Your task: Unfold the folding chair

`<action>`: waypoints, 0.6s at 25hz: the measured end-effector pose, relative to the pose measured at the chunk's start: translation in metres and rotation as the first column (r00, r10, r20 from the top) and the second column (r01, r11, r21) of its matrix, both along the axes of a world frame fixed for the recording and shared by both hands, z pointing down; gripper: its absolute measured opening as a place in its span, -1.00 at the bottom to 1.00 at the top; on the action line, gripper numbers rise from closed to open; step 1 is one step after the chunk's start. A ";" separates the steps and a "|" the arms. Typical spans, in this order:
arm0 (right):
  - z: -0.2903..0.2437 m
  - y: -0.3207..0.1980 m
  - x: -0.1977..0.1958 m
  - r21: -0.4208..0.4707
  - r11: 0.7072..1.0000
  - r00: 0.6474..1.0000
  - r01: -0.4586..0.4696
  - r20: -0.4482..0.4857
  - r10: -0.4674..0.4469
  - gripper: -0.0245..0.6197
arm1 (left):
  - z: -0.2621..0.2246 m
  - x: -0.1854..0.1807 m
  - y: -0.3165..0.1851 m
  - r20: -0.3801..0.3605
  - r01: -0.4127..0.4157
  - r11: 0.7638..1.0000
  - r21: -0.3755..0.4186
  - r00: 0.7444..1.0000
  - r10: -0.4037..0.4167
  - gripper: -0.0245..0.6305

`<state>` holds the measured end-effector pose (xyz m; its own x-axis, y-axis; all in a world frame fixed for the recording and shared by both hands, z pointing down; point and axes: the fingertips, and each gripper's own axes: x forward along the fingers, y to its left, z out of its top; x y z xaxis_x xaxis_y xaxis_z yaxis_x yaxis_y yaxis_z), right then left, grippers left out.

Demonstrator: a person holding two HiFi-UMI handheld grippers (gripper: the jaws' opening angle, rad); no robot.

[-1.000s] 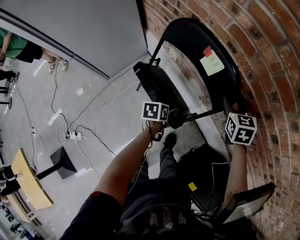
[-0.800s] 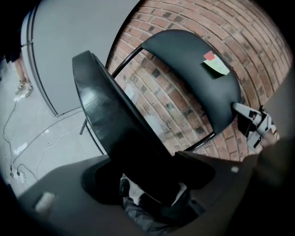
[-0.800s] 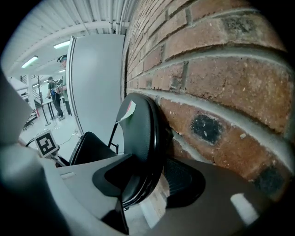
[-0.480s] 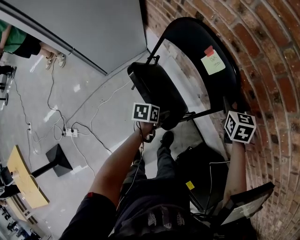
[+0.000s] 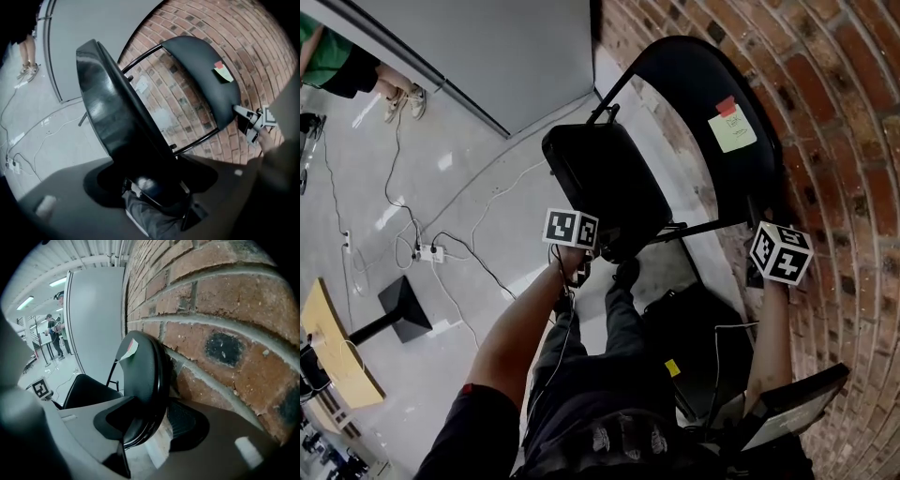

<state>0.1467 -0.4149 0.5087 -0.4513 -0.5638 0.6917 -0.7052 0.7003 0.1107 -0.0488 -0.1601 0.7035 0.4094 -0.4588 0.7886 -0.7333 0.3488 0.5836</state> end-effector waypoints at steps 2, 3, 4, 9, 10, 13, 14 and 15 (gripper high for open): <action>-0.001 -0.002 0.000 -0.001 1.000 1.000 -0.002 -0.004 0.002 -0.28 | 0.000 -0.001 0.000 -0.005 -0.003 1.000 0.005 1.000 0.003 0.16; -0.001 -0.004 0.001 -0.001 1.000 1.000 -0.004 -0.006 0.004 -0.28 | -0.001 -0.001 -0.001 -0.007 -0.006 1.000 0.007 1.000 0.006 0.16; 0.000 -0.006 0.001 -0.002 1.000 1.000 -0.007 -0.008 0.007 -0.28 | 0.000 -0.001 -0.001 -0.010 -0.008 1.000 0.007 1.000 0.008 0.16; 0.019 -0.005 -0.001 -0.023 1.000 1.000 -0.015 -0.014 0.014 -0.27 | 0.020 -0.007 0.011 -0.027 -0.008 1.000 -0.004 1.000 0.008 0.16; 0.021 -0.003 -0.001 -0.025 1.000 1.000 -0.015 -0.016 0.014 -0.27 | 0.023 -0.007 0.014 -0.033 -0.007 1.000 -0.006 0.999 0.007 0.16; 0.025 0.002 -0.002 -0.034 0.999 1.000 -0.019 -0.021 0.019 -0.27 | 0.031 -0.012 0.027 -0.047 -0.010 1.000 -0.010 0.999 0.009 0.16; 0.029 0.003 -0.003 -0.040 0.999 1.000 -0.021 -0.022 0.020 -0.27 | 0.034 -0.014 0.032 -0.049 -0.009 1.000 -0.013 0.999 0.008 0.16; 0.033 0.004 -0.004 -0.048 0.999 1.000 -0.020 -0.023 0.019 -0.27 | 0.038 -0.016 0.036 -0.052 -0.005 1.000 -0.017 0.999 0.004 0.16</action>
